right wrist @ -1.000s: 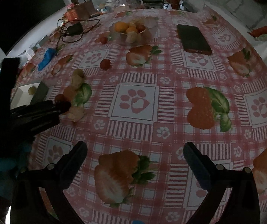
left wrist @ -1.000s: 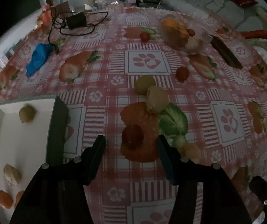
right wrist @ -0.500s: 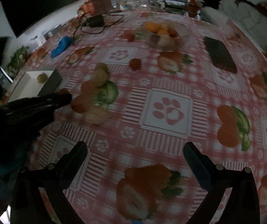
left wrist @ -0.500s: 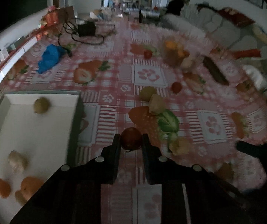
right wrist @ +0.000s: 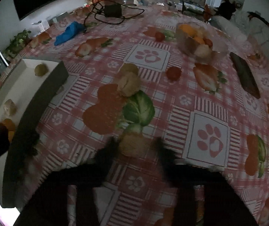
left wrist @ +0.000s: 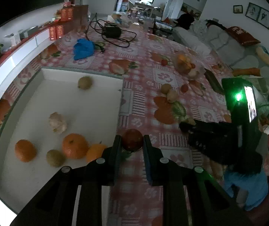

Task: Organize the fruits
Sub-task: 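Close the right tool on a pale yellow fruit while the left tool carries the apple to the tray, then open the left tool over the tray while the right tool carries its pale fruit over, then open the right tool over the tray to drop the pale fruit, then move both open tools back above the fruit pile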

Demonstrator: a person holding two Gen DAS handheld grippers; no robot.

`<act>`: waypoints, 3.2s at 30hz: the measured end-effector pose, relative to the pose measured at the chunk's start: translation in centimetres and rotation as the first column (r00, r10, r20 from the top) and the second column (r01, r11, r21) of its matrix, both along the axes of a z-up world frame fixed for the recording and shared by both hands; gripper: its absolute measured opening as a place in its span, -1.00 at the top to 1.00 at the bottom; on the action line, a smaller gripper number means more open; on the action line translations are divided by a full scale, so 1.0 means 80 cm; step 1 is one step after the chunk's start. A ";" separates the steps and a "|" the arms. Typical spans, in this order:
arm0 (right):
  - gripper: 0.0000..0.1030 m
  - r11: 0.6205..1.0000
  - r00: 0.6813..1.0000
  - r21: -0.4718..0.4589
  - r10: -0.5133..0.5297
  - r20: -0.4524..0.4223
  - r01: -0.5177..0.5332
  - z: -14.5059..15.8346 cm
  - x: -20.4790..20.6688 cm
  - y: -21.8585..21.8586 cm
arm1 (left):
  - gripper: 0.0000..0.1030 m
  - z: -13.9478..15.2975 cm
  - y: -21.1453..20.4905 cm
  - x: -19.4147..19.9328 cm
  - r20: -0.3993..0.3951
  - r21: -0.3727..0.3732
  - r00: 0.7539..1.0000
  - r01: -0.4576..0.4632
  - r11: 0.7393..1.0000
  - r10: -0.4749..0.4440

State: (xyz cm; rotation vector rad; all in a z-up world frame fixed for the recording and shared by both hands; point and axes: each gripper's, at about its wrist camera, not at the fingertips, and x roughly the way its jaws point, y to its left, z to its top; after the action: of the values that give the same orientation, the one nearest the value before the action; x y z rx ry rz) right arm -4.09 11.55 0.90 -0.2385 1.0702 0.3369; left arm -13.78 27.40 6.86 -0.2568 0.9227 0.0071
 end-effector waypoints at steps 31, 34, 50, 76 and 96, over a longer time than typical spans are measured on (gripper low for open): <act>0.44 0.953 0.977 0.249 0.200 -0.077 -0.175 0.098 -0.052 0.152 | 0.52 0.036 0.174 -0.060 0.056 0.089 0.985 -0.166 0.982 0.162; 0.44 0.954 0.970 0.230 0.221 -0.097 -0.194 0.083 -0.051 0.177 | 0.52 0.022 0.170 -0.050 0.038 0.093 0.988 -0.152 0.984 0.149; -0.06 0.962 0.960 0.149 0.247 -0.134 -0.227 0.041 -0.039 0.220 | -0.57 -0.007 0.157 -0.037 0.041 0.157 0.985 -0.175 0.972 0.170; -1.00 0.988 0.980 0.125 0.064 0.188 -0.088 0.128 -0.075 0.034 | -0.61 0.048 -0.014 -0.018 0.032 0.306 0.999 0.009 0.952 -0.019; -1.00 0.965 0.981 0.241 -0.137 0.140 0.100 0.138 -0.036 -0.107 | -0.61 0.102 -0.056 0.051 0.013 0.320 0.993 0.107 0.941 -0.117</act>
State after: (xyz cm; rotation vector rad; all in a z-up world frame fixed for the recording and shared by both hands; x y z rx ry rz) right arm -6.99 2.95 11.95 0.0104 0.8770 0.3272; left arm -9.70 22.91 15.01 0.0967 0.8882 0.0468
